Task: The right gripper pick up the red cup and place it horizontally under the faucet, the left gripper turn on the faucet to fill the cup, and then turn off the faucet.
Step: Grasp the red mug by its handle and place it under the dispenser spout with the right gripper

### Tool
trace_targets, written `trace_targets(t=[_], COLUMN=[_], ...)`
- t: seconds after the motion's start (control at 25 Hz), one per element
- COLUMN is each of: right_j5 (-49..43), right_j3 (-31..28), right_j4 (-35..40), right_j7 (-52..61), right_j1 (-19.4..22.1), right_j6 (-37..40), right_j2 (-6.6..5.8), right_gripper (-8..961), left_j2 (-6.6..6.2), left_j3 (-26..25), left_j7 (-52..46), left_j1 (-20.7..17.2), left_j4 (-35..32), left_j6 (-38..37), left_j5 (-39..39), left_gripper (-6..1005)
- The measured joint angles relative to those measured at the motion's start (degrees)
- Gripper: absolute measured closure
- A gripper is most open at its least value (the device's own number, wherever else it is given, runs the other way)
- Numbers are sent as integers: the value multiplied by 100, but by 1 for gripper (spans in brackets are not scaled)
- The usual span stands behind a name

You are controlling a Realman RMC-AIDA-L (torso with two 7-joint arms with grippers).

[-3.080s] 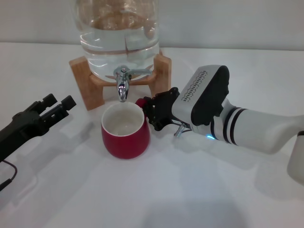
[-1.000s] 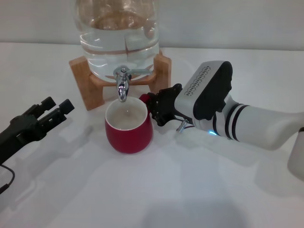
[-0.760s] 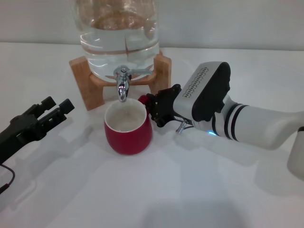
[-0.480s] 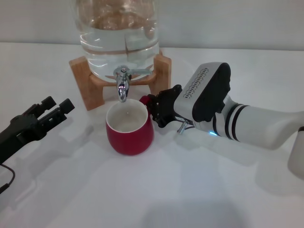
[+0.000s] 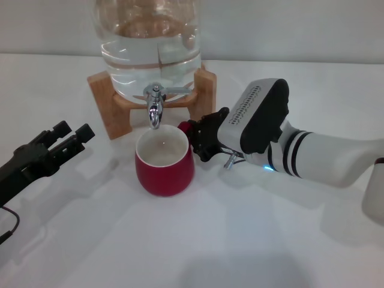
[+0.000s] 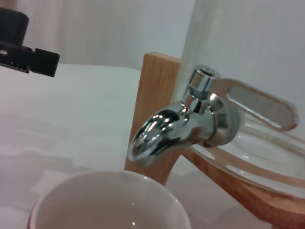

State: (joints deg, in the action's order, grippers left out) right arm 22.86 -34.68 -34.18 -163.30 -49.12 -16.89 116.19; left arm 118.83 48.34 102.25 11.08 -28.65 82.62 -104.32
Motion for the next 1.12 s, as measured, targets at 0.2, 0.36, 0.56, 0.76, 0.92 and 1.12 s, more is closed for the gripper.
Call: trace_targets(t=[0.2, 0.36, 0.56, 0.76, 0.92, 1.12], right_j5=[-11, -24, -28, -39, -47, -34], right_j3=[37, 40, 41, 41, 47, 63], right_j4=[0, 0, -1, -1, -1, -1], right_j7=[0, 0, 0, 0, -9, -27], right_j1=[-18, -18, -29, -68, -84, -90], right_j6=[-12, -22, -25, -17, -10, -11], right_j2=[0, 1, 1, 0, 0, 0], right_gripper=[869, 867, 864, 862, 860, 858], left_j2=[0, 0, 0, 0, 0, 0], left_j3=[-8, -9, -9, -9, -14, -23], left_j7=[-3, -11, -12, -12, -12, -12], left_j1=[0, 7, 22, 26, 31, 37], left_j4=[0, 0, 0, 0, 0, 0], left_j6=[-2, -24, -50, -53, -60, -63], left_j5=[0, 0, 0, 0, 0, -1], left_gripper=[108, 108, 108, 108, 108, 108])
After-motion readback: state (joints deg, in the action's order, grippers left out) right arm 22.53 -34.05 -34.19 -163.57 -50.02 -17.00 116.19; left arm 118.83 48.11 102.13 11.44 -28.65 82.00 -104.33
